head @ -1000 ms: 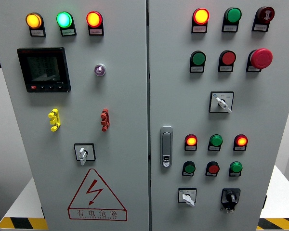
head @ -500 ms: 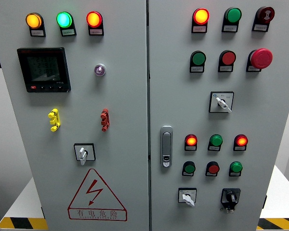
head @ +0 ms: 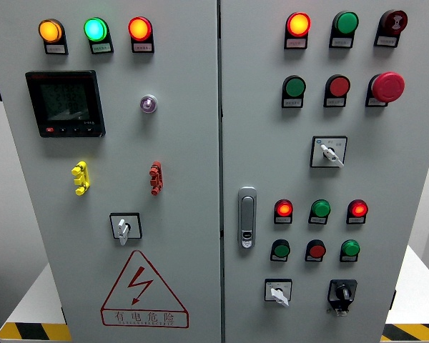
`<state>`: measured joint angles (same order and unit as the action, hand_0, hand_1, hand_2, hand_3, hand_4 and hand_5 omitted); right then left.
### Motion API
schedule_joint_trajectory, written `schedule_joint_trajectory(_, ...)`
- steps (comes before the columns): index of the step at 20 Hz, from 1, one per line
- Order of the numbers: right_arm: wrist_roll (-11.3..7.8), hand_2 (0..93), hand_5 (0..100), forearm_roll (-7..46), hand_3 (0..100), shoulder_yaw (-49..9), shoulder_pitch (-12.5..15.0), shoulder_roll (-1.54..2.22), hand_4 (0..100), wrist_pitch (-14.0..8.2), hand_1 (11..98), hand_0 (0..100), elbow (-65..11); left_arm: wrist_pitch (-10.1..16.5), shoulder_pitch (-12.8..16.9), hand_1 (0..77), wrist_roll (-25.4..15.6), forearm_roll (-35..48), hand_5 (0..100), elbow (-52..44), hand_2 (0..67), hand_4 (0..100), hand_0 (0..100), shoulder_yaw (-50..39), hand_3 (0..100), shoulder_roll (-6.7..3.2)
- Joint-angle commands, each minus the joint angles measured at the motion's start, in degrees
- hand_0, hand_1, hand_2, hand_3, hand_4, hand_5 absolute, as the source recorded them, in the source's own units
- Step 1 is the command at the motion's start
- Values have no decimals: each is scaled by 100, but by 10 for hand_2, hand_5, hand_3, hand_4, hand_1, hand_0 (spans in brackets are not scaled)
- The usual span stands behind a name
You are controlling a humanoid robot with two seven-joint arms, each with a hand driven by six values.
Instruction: Turn on light switch 1
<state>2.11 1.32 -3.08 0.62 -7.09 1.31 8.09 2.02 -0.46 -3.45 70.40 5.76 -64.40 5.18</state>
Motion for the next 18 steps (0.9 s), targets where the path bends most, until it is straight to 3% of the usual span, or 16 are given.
schedule_joint_trajectory(1, 0, 0, 105, 0, 198, 0, 0, 6, 194, -8, 194, 0, 0, -8, 11, 0, -146, 755, 0, 4, 0, 0, 0, -389, 0, 1)
schedule_joint_trajectory(4, 0, 0, 105, 0, 198, -9, 0, 6, 194, 1, 198, 0, 0, -61, 11, 0, -787, 931, 0, 48, 0, 0, 0, -1141, 0, 1)
schedule_joint_trajectory(7, 0, 0, 105, 0, 198, -9, 0, -3, 194, -8, 198, 0, 0, -61, 11, 29, -990, 1834, 0, 127, 0, 0, 0, -1874, 0, 1)
schedule_joint_trajectory(9, 0, 0, 105, 0, 198, -9, 0, 6, 194, 1, 199, 0, 0, -61, 11, 41, -1350, 2056, 4, 468, 0, 0, 0, -2067, 0, 1)
schedule_joint_trajectory(14, 0, 0, 105, 0, 198, 0, 0, -3, 194, -8, 200, 0, 0, -70, -7, 89, -1544, 2004, 83, 1364, 11, 0, 0, -2191, 0, -17)
schedule_joint_trajectory(18, 0, 0, 105, 0, 198, 0, 0, -3, 194, 1, 199, 0, 0, -96, -7, 103, -1501, 1995, 181, 2576, 49, 65, 0, -2165, 0, -8)
